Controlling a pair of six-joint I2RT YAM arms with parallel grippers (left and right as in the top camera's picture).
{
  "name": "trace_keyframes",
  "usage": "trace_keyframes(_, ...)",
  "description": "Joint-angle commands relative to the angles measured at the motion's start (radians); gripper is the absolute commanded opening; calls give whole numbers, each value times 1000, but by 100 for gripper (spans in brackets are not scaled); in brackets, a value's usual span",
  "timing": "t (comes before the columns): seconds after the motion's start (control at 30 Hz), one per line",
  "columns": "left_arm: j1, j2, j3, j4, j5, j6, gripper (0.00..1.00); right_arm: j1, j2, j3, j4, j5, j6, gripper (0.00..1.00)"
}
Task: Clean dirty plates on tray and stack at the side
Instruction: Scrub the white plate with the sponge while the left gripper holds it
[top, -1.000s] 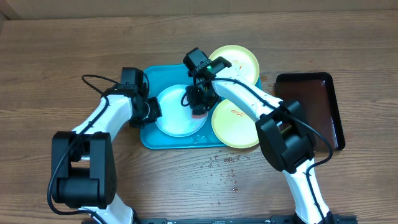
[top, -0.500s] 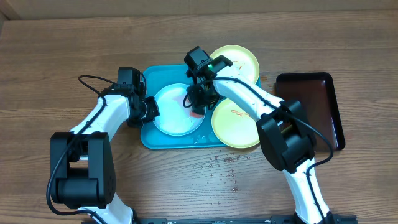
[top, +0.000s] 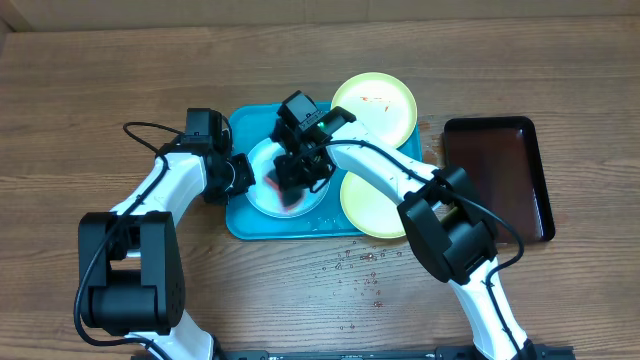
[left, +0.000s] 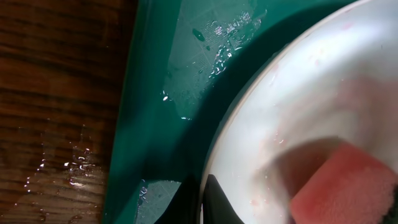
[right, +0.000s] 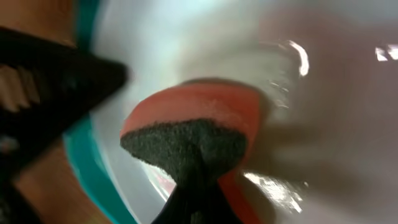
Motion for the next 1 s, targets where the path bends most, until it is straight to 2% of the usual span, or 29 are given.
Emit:
trace_keyframes(0.0,6,-8,-6,6,22,-21,4,1,1,-3,64,-57,47,4)
trace_keyframes(0.17,7,-8,-6,6,24,-21,4,-16,1,-3,139,227,72,4)
trace_keyframes(0.33,6,-8,-6,6,24,-20,4,-32,1,-3,132,494,68,4)
trace_keyframes(0.53,6,-8,-6,7,23,-13,4,-50,1,8,-5,523,66,4)
trace_keyframes(0.7,7,-8,-6,8,2,-4,4,-49,1,8,-120,345,65,4)
trace_keyframes(0.8,7,-8,-3,12,0,19,4,-49,1,8,-154,166,57,4)
trace_keyframes(0.97,7,-8,39,-12,-2,79,4,-55,1,10,-129,-184,-44,4)
